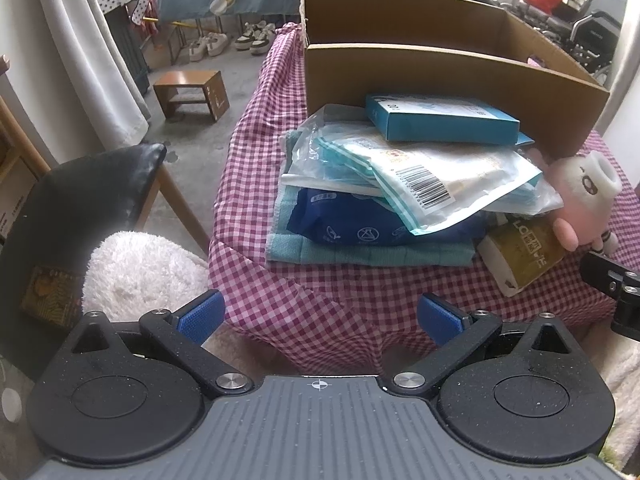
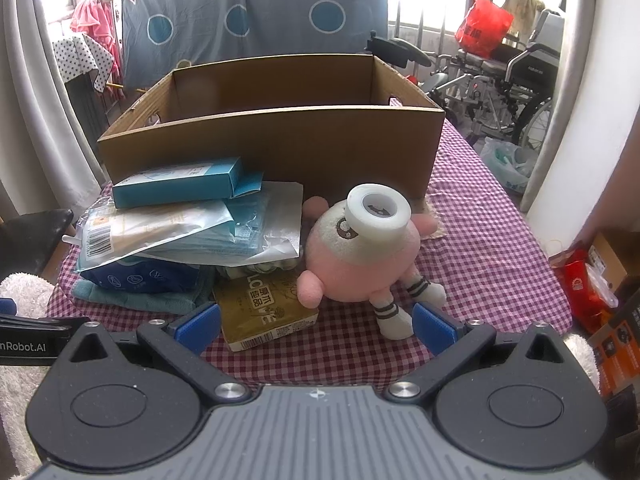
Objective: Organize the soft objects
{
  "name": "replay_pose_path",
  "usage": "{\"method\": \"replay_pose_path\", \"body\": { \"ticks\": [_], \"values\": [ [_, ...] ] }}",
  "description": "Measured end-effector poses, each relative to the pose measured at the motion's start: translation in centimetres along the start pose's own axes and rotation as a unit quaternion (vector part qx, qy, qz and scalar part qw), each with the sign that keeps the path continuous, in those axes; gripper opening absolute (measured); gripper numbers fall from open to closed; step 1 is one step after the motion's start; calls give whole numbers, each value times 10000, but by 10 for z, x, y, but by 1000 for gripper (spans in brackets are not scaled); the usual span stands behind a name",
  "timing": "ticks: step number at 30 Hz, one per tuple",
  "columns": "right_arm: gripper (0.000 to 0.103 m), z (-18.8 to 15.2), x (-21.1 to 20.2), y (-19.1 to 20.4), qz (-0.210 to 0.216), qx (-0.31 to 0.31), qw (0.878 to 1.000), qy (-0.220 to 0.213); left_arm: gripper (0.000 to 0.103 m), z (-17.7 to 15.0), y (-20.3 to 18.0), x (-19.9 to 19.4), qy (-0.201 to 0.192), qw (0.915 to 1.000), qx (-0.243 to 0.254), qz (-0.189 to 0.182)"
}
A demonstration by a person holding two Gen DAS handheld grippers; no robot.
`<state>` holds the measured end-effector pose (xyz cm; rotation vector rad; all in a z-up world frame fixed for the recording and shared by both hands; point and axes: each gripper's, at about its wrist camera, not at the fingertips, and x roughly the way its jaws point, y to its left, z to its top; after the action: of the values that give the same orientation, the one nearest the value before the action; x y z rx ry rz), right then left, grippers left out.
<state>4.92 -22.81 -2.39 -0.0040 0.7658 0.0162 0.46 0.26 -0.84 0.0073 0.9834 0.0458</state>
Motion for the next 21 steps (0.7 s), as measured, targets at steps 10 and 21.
{"method": "replay_pose_path", "body": {
  "ticks": [10, 21],
  "values": [
    [103, 0, 0, 0, -17, -8, 10000, 12, 103, 1, -1, 0, 19, 10000, 29, 51],
    [103, 0, 1, 2, -88, -39, 10000, 8, 103, 1, 1, -1, 19, 10000, 23, 90]
  ]
}}
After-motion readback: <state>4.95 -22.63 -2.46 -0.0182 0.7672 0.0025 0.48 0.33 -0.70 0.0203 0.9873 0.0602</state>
